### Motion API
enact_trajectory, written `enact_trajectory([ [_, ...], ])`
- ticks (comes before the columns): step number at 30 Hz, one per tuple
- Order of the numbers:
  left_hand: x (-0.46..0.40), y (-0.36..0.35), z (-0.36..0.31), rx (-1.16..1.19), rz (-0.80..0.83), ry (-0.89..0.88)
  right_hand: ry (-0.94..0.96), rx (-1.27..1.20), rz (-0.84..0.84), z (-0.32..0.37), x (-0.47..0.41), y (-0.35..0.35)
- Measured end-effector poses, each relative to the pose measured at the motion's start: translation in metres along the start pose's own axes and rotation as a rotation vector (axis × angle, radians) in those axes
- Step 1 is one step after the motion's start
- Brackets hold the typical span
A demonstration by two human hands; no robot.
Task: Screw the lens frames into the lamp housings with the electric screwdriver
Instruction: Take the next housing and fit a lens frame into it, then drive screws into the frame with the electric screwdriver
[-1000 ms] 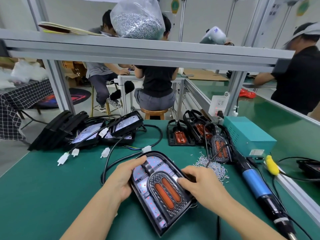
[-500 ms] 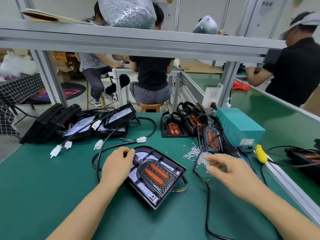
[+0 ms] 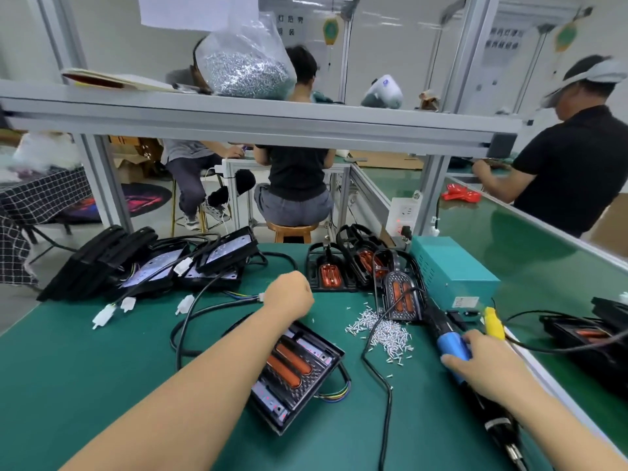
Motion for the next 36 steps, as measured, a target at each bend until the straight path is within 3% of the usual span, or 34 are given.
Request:
enact_trajectory([
  [7, -0.013, -0.028, -0.011, -0.276, 0.026, 0.027, -0.071, -0.123, 0.015, -0.005, -0.01, -0.012],
  [12, -0.015, -0.034, -0.013, -0.312, 0.037, 0.02, -0.074, -0.018, 0.024, 0.0, -0.007, -0.016],
  [16, -0.017, -0.036, -0.013, -0.334, 0.056, 0.009, -0.085, -0.093, 0.016, -0.005, -0.007, -0.014],
  [20, -0.019, -0.036, -0.013, -0.338, 0.057, 0.005, -0.082, -0.386, -0.075, -0.013, -0.004, -0.003],
  [23, -0.018, -0.041, -0.014, -0.357, 0.083, -0.014, -0.094, -0.772, -0.113, -0.015, 0.003, 0.008],
  [27, -0.013, -0.044, -0.017, -0.39, 0.157, -0.053, -0.226, -1.362, 0.023, -0.011, 0.015, 0.017],
  [30, -0.011, -0.027, -0.019, -0.082, 0.115, -0.039, -0.153, -1.667, 0.108, 0.006, 0.022, 0.039],
  [36, 0.03, 0.023, 0.006, 1.127, 0.188, 0.032, 0.163, -1.893, -0.046, 0.027, 0.027, 0.089],
])
Point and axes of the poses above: each hand's wrist, its own x-axis away from the middle knuckle, its own y-axis out of the back of the hand, z = x × y, the point moved 8 cm from there along -x, towards the middle knuckle, and after that the axes turned 7 degrees about y, right-handed, at the moved point
